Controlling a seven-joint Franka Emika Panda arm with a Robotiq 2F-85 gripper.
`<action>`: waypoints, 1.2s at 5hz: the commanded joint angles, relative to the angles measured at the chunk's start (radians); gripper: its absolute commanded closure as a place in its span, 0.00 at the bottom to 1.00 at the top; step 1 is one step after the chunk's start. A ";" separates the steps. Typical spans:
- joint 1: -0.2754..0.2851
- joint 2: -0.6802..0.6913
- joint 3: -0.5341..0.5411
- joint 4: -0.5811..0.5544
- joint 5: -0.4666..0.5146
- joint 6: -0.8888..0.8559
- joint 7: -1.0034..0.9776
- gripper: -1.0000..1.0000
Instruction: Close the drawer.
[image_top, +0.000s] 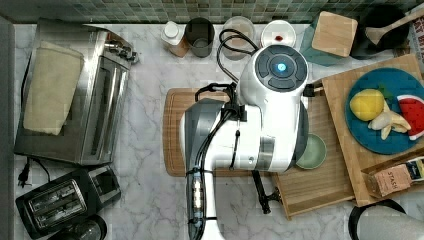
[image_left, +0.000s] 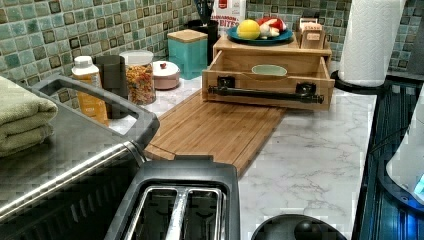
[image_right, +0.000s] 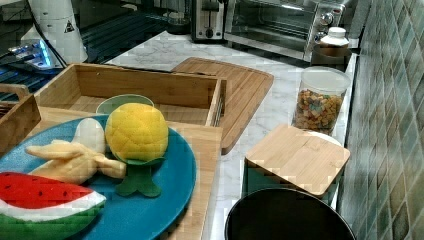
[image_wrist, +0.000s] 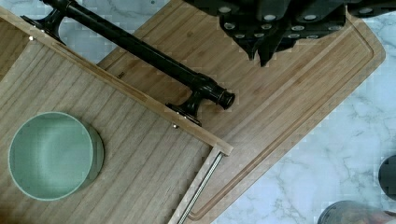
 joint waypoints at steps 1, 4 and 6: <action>-0.004 0.008 0.003 0.000 0.000 0.000 0.000 1.00; 0.013 -0.043 0.034 -0.091 0.048 0.041 -0.247 1.00; 0.065 -0.138 0.095 -0.265 0.039 0.182 -0.430 1.00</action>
